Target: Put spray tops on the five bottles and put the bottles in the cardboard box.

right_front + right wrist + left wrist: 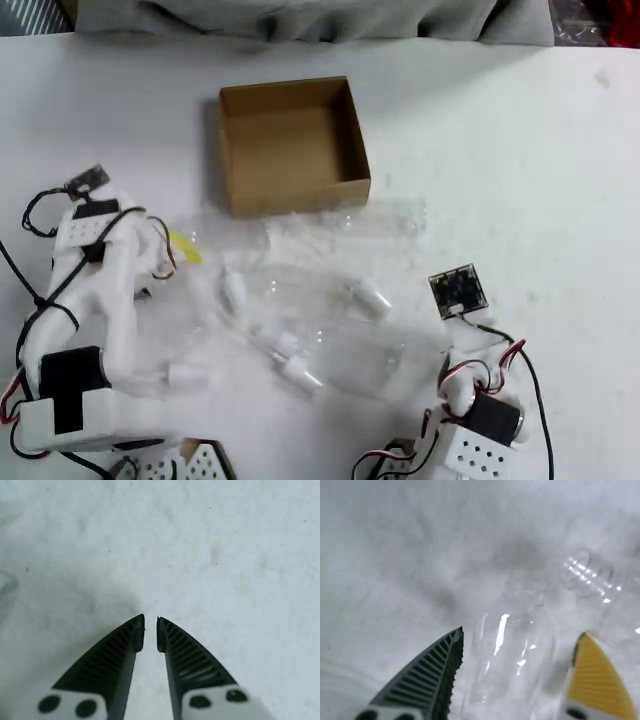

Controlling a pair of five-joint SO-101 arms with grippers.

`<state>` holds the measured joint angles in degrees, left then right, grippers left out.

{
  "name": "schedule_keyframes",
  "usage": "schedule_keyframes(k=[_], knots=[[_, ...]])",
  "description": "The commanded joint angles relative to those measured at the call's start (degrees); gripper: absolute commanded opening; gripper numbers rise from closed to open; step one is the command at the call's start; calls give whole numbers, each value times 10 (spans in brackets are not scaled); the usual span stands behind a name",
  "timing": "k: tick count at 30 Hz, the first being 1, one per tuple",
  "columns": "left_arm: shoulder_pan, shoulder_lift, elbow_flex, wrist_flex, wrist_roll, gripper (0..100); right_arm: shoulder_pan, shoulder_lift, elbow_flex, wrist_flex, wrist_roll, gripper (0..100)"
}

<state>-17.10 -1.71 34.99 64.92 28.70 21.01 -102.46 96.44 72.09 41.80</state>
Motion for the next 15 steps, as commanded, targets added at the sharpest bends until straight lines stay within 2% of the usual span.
schedule_keyframes(k=[1,8,15], knots=[[21,-2,-46,60,-10,411,4,-4,4,3,6,16],[39,1,-21,56,-45,317,4,-4,4,2,6,16],[72,2,8,-23,-42,215,4,-4,4,2,6,16]])
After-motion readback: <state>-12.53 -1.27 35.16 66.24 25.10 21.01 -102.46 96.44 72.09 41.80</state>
